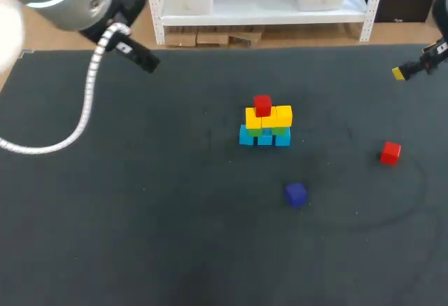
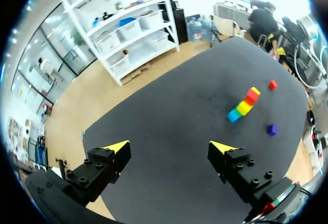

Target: Place the blue cubes, place green cubes on the blue cubes, place the yellow cubes on the green cubes, then place the red cubes on the yellow cubes, and place purple cube on the red cubes.

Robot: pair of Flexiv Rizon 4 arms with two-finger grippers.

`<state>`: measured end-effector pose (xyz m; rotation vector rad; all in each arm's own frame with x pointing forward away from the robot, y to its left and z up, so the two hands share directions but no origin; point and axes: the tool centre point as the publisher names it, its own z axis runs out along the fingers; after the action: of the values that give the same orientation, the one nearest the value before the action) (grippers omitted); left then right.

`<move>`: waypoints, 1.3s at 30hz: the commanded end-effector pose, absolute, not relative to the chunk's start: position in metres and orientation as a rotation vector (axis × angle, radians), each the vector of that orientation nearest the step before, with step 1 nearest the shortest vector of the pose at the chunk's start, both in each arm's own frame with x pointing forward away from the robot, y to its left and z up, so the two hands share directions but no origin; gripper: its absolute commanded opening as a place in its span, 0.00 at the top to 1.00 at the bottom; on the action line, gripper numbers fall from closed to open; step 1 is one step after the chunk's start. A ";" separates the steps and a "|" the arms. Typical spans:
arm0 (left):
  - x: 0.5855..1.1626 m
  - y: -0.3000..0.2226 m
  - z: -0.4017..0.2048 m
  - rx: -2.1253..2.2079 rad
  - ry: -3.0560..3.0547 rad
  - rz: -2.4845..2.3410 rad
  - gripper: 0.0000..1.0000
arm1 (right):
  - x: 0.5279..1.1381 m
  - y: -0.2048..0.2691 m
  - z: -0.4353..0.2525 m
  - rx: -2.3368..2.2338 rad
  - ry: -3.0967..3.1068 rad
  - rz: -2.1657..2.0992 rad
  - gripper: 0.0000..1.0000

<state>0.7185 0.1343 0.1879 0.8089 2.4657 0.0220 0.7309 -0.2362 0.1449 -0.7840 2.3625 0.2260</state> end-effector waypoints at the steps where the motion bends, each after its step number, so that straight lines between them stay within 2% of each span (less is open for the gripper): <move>1: 0.717 0.161 0.180 0.750 2.205 -0.097 0.00 | 0.730 -0.236 0.146 -0.783 2.364 0.225 0.00; 12: 0.742 0.184 0.157 0.779 2.165 -0.138 0.00 | 0.730 -0.236 0.146 -0.783 2.364 0.225 0.00; 39: 0.755 0.189 0.175 0.791 2.066 -0.283 0.00 | 0.730 -0.236 0.146 -0.783 2.364 0.225 0.00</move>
<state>0.7551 0.1861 0.1755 0.7785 2.0784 -0.2536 0.7309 -0.2363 0.1449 -0.7839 2.3625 0.2260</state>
